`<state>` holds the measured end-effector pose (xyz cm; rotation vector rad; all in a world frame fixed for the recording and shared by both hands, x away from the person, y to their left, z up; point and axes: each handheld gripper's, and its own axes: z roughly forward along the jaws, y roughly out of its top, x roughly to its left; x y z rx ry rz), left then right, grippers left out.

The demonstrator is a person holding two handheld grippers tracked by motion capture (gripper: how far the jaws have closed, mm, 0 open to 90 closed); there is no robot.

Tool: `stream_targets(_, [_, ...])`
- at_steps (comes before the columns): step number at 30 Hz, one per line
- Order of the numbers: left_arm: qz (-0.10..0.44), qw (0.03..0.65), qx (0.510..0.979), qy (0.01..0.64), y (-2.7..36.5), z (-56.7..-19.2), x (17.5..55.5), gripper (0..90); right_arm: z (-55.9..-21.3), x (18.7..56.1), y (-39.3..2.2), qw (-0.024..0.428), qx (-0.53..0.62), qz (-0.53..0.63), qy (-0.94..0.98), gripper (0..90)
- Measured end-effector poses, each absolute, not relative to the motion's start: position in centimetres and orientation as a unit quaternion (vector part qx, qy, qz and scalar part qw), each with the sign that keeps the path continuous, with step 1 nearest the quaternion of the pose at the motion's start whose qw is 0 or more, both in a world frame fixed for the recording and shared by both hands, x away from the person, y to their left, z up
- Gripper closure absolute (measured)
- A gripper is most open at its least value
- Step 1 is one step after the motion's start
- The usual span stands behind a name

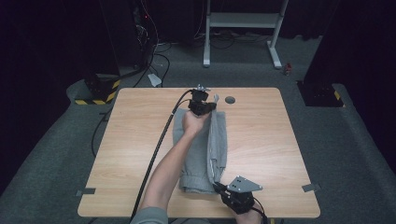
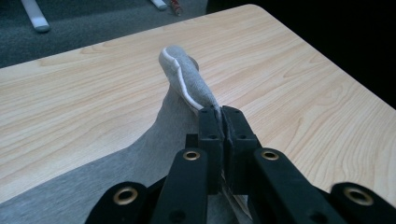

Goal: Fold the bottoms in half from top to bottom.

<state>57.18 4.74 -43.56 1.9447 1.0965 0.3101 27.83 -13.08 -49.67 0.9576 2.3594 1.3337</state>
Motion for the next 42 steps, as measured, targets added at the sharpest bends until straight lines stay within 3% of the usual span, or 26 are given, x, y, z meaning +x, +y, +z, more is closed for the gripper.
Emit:
stream_targets(19, [0.104, 0.426, 0.775, 0.454, 3.3, -46.2, 57.7, 85.1, -50.5, 28.1, -13.8, 0.125, 0.341, 0.43, 0.827, 84.3])
stream_targets(23, [0.115, 0.395, 0.8, 0.437, 2.7, -47.1, 57.7, 77.4, -50.8, 28.4, -14.1, 0.115, 0.353, 0.426, 0.825, 81.6])
stream_targets(24, [0.109, 0.395, 0.8, 0.439, 2.7, -47.2, 57.5, 65.2, -50.9, 28.4, -14.2, 0.115, 0.355, 0.425, 0.824, 77.3])
stream_targets(25, [0.109, 0.395, 0.8, 0.439, 2.7, -47.2, 57.5, 61.2, -50.9, 28.4, -14.2, 0.115, 0.355, 0.425, 0.824, 77.3])
stream_targets(26, [0.109, 0.396, 0.8, 0.437, 3.1, -47.1, 57.1, 59.0, -51.0, 28.5, -14.3, 0.111, 0.358, 0.422, 0.826, 69.6])
stream_targets(28, [0.112, 0.398, 0.799, 0.437, 3.3, -46.9, 56.8, 55.9, -51.0, 28.5, -14.4, 0.109, 0.357, 0.422, 0.826, 65.8])
stream_targets(29, [0.117, 0.403, 0.797, 0.435, 4.1, -46.4, 56.2, 48.7, -50.7, 28.7, -14.4, 0.105, 0.347, 0.417, 0.833, 59.6])
stream_targets(34, [0.138, 0.397, 0.806, 0.417, 6.5, -46.1, 53.3, 45.1, -49.6, 28.9, -14.7, 0.105, 0.344, 0.414, 0.836, 51.2])
stream_targets(42, [0.164, 0.385, 0.808, 0.415, 10.7, -46.1, 48.1, 40.6, -47.0, 30.8, -16.1, 0.123, 0.363, 0.432, 0.816, 50.1])
